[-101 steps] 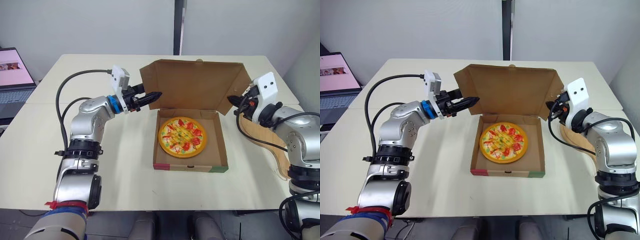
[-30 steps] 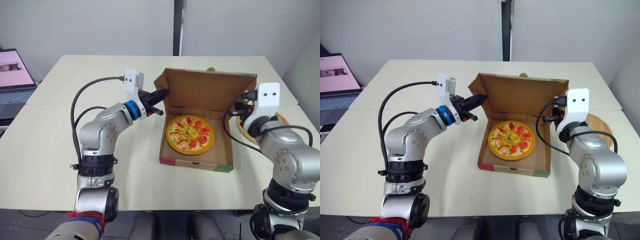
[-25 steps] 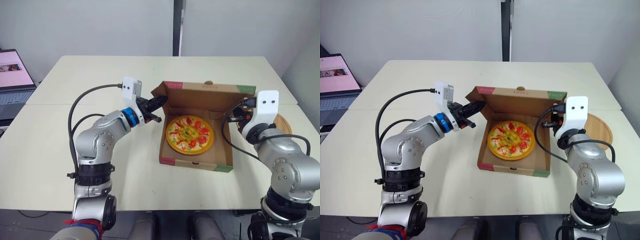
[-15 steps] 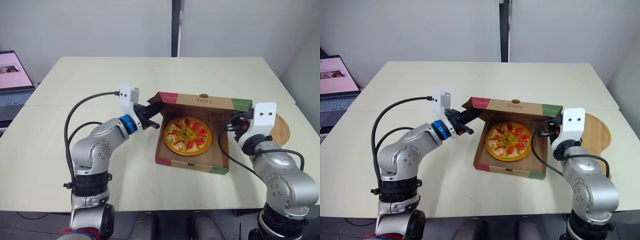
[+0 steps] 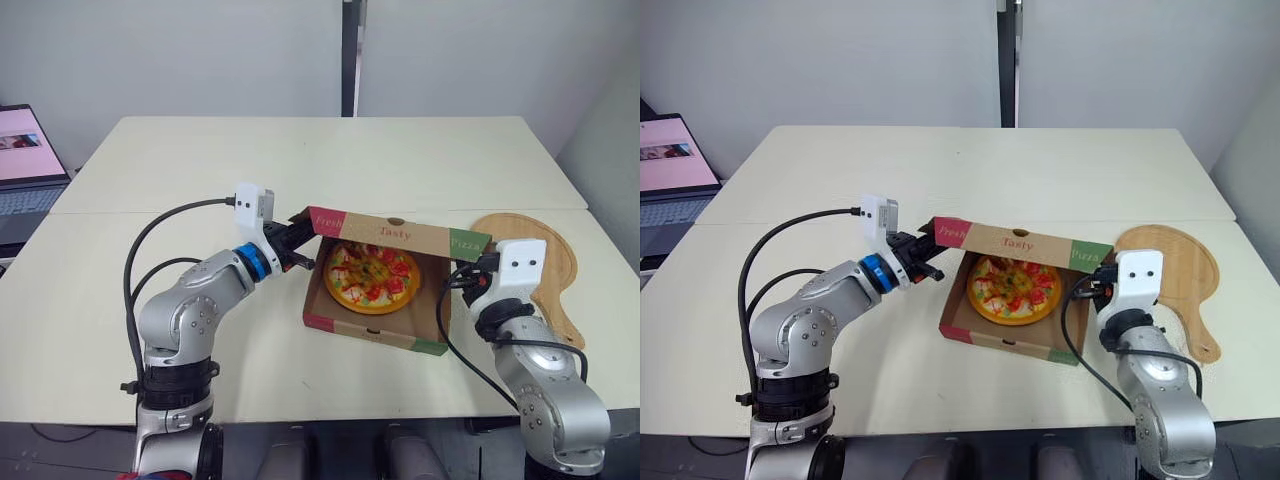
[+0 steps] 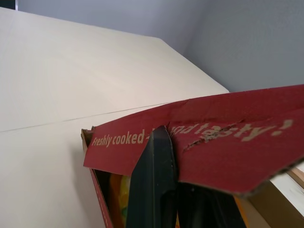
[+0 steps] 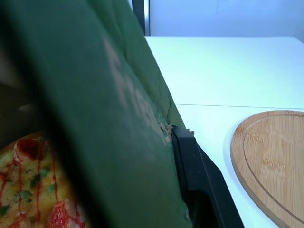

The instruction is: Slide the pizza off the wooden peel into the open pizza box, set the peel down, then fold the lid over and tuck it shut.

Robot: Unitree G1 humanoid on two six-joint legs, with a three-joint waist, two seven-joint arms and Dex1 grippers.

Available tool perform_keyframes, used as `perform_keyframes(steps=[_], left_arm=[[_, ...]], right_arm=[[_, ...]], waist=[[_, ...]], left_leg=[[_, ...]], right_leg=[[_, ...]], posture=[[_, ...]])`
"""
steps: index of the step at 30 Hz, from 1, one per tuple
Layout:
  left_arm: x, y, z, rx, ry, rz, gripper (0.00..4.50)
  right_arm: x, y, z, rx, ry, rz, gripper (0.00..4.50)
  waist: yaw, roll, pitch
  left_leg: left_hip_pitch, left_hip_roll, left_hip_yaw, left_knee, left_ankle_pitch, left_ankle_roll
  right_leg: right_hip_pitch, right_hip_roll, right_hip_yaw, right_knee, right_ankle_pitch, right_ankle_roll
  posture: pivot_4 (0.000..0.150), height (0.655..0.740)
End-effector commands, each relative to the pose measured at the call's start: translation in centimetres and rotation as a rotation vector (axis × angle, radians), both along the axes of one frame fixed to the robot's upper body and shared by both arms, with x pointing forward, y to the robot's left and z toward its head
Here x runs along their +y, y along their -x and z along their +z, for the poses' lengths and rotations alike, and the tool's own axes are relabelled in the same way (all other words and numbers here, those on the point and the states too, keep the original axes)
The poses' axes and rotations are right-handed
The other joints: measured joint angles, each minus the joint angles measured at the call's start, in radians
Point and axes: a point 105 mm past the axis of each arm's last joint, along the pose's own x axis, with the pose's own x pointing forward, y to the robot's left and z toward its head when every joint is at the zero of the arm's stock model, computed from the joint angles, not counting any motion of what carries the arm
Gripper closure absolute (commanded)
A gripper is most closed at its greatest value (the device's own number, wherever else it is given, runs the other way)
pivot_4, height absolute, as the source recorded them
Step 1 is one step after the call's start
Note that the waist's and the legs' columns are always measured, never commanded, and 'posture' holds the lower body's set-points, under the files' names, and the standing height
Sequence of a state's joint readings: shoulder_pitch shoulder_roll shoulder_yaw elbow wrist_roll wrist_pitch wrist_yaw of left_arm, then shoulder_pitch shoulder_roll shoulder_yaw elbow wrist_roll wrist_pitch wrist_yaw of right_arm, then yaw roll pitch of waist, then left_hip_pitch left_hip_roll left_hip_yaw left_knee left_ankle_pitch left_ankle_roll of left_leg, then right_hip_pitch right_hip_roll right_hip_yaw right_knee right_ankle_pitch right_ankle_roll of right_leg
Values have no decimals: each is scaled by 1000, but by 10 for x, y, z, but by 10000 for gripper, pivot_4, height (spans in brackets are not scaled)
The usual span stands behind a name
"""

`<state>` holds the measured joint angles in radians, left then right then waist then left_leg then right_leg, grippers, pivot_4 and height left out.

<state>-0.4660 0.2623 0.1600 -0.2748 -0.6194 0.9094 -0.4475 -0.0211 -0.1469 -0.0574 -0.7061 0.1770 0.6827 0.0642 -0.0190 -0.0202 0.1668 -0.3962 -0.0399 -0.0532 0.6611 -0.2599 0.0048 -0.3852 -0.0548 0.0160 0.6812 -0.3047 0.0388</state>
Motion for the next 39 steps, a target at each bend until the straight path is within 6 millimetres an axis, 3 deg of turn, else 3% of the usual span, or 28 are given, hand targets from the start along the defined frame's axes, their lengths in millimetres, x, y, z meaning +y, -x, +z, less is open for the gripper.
perform_keyframes(steps=[1, 4, 12, 24, 30, 34, 39], left_arm=[[-9, 4, -17, 59, -34, -36, 44666], [-7, 3, -16, 55, -40, -26, 45000], [-3, 3, -18, 49, -60, -15, 45000], [5, 4, -24, 28, -119, -14, 45000], [10, 2, -25, 20, -133, -1, 45000], [15, 2, -26, 16, -147, -1, 45000], [17, 3, -29, 0, -180, -21, 45000]], right_arm=[[24, 5, 4, -45, -9, 127, 45000], [21, 8, 3, -48, -13, 130, 38716], [25, 26, 0, -1, 32, 266, 11461], [-5, 62, -24, 216, 189, 469, 11461], [-39, 76, -28, 338, 252, 502, 11461], [-60, 68, -13, 310, 275, 453, 11461], [-58, 50, 22, 201, 219, 452, 11461]], waist=[[0, 0, 0], [1, 0, -1], [3, 0, -1], [17, 0, -1], [19, 0, -1], [18, -1, -1], [18, -1, -1]], left_leg=[[0, 0, 0, 0, 0, 0], [0, 0, 0, 0, 0, 0], [0, 0, -1, 0, 0, 0], [1, 0, -1, 0, 0, 1], [1, 0, -1, 1, 0, 1], [2, 1, -1, 0, 0, 1], [2, 1, -1, 0, 0, 1]], right_leg=[[0, 0, 0, 0, 0, 0], [1, 0, 0, 0, 0, 0], [1, 0, 0, 0, 0, 0], [4, 0, -1, -2, 0, 0], [5, 0, -2, -2, 0, 0], [6, 0, -2, -2, 0, 0], [6, 0, -2, -2, 0, 0]], posture=[[1500, 7318], [1500, 7318], [1500, 7318], [1500, 7318], [1500, 7318], [1500, 7318], [1500, 7318]])
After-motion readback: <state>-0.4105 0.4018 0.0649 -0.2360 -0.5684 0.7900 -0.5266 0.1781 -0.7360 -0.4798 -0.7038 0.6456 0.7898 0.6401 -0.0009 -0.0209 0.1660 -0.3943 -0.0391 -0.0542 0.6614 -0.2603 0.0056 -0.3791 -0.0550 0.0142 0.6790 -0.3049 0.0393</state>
